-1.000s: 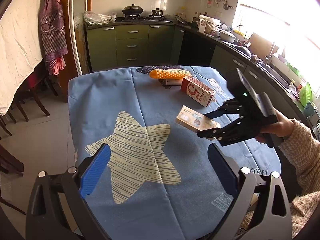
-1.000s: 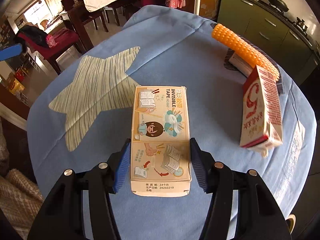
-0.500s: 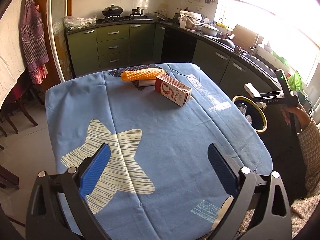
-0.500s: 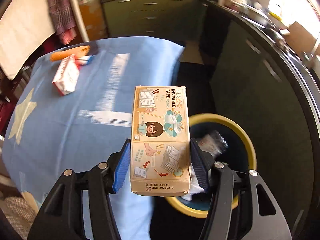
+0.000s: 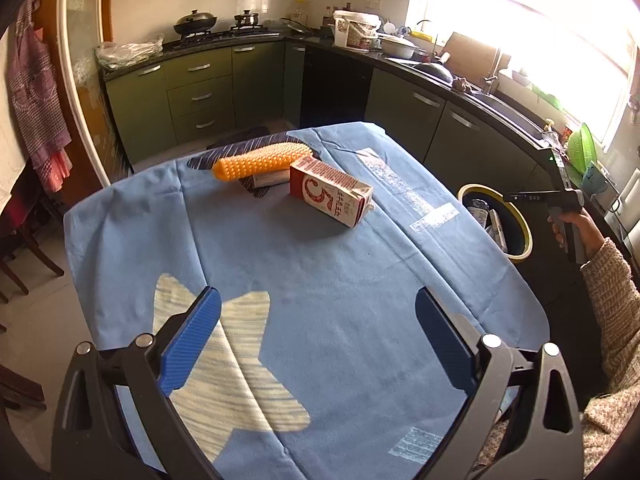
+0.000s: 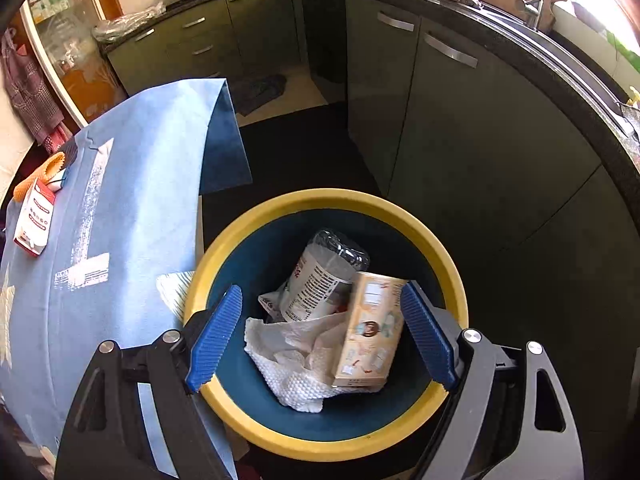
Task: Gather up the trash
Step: 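Carry the tape box over the bin and open the right gripper, then grasp the orange spiky massage roller with the left gripper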
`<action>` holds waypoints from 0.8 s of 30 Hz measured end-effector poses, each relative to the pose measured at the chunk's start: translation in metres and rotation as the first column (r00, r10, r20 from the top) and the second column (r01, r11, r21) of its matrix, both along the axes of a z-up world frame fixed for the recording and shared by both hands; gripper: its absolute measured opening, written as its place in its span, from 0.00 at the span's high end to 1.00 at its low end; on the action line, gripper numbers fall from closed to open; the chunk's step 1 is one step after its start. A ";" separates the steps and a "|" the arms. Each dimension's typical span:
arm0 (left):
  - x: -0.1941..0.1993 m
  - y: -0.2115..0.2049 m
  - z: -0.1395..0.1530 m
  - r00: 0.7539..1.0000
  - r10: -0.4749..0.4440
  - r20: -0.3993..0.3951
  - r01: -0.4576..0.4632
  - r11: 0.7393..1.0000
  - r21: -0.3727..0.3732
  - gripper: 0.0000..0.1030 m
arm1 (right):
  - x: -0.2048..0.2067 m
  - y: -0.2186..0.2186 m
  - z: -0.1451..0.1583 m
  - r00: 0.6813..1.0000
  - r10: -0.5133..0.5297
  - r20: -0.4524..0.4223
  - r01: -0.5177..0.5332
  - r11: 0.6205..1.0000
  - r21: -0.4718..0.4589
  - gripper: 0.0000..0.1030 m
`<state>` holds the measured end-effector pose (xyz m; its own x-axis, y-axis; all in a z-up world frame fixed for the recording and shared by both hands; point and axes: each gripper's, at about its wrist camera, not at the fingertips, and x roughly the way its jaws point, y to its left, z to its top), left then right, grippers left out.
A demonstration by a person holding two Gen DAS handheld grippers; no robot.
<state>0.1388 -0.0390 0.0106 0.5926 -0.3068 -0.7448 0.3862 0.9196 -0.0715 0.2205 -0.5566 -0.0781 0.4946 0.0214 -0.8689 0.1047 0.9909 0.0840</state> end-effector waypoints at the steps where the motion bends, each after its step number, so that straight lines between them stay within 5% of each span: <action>1: 0.010 -0.001 0.002 1.000 -0.016 0.013 0.016 1.000 0.010 0.10 | 0.000 0.005 0.003 1.000 0.007 0.009 -0.007 1.000 0.001 0.22; 7: 0.097 -0.008 -0.003 0.992 -0.092 0.085 0.084 0.991 0.101 0.10 | 0.000 0.037 0.013 0.997 0.080 0.020 -0.080 0.997 0.008 0.22; 13: 0.181 -0.002 -0.036 0.996 -0.068 0.051 0.065 0.996 0.055 0.13 | 0.000 0.060 0.013 0.990 0.140 0.004 -0.140 0.990 0.008 0.21; 24: 0.225 -0.016 -0.071 0.988 -0.150 0.032 0.143 0.976 0.164 0.32 | 0.007 0.069 0.010 0.985 0.169 -0.017 -0.169 0.985 0.029 0.21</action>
